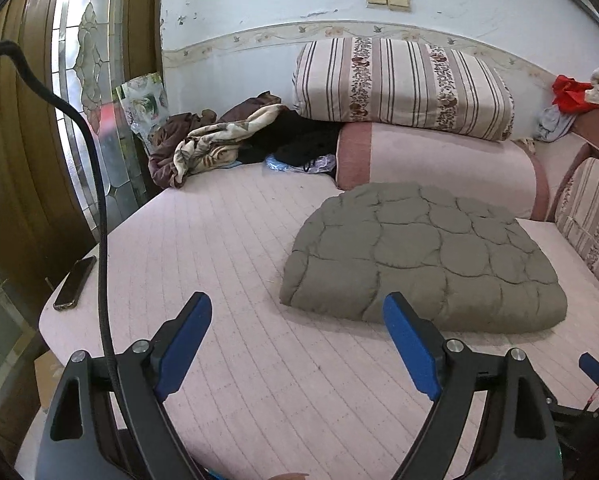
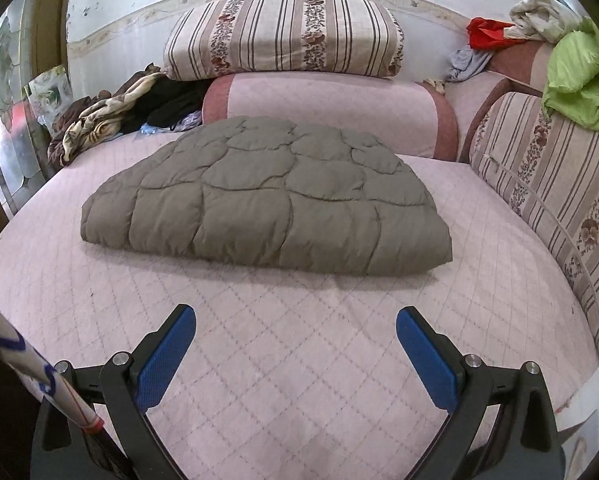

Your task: Fold large clothes

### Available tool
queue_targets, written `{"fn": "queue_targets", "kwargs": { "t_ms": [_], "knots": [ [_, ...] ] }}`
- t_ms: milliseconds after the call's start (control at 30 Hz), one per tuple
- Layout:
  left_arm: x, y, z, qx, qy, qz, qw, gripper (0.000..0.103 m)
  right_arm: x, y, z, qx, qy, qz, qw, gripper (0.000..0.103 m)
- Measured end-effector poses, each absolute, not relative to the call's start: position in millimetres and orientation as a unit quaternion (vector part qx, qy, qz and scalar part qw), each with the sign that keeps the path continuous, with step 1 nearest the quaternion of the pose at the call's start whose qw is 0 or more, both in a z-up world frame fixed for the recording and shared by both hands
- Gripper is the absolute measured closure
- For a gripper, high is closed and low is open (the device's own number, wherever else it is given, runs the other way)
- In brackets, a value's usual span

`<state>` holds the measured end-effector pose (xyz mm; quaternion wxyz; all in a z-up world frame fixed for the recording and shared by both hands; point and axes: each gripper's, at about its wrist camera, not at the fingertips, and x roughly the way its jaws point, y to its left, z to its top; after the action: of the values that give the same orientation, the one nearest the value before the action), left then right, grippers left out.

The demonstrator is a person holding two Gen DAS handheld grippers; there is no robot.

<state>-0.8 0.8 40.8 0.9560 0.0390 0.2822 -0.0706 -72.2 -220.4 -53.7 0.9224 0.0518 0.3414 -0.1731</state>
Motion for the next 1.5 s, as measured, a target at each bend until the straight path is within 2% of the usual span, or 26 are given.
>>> {"fn": "queue_targets", "kwargs": {
  "t_ms": [1500],
  "knots": [
    [-4.5,-15.9,1.4,0.043,0.359,-0.109,0.926,0.016,-70.3,-216.5,-71.9,0.064,0.387,-0.185,0.901,0.001]
  ]
}}
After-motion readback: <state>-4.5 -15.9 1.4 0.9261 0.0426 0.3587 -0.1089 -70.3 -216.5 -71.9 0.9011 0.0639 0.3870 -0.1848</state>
